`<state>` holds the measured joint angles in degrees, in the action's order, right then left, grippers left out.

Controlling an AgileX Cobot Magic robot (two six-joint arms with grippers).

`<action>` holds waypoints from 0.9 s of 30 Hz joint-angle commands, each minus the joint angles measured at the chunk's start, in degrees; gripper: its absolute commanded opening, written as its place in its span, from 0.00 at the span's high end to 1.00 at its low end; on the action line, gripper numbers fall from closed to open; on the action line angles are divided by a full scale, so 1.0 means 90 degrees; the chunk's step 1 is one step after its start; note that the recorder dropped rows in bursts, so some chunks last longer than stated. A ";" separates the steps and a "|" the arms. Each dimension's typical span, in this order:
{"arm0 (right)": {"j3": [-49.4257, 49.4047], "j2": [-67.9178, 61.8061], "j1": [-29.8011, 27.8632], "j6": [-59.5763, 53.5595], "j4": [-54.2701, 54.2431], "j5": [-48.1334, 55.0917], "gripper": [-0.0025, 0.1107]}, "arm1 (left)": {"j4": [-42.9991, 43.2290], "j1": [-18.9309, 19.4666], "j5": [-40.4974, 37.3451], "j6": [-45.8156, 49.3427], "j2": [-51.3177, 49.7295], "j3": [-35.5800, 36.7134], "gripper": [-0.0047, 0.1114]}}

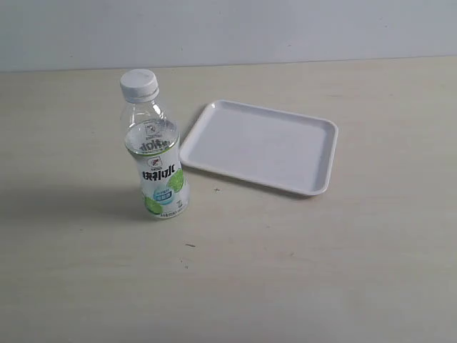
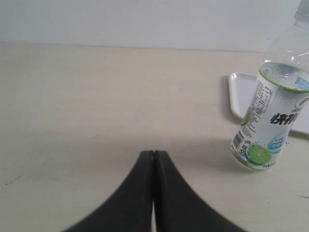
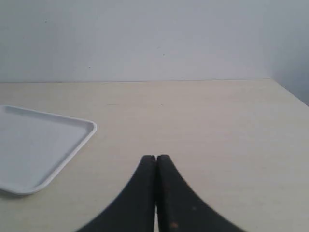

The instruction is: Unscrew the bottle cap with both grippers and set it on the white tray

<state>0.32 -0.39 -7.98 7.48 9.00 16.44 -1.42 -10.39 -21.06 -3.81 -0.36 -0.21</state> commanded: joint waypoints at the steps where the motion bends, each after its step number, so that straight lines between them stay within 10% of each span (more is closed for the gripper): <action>1: -0.0036 0.0043 -0.0035 0.0017 -0.0005 -0.0029 0.98 | 0.0006 -0.0002 0.0072 -0.0053 0.0040 0.0024 0.96; 16: -0.0036 0.0043 -0.0035 0.0017 -0.0005 -0.0029 0.98 | 0.0157 -0.0002 0.0159 0.0281 0.0040 0.0024 0.96; 27: -0.0036 0.0043 -0.0035 0.0017 -0.0005 -0.0029 0.98 | -0.0710 -0.0002 0.6552 -0.1827 0.0040 0.0024 0.96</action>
<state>0.32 -0.39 -7.98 7.48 9.00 16.44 -7.26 -10.39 27.66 -16.99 -0.23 0.11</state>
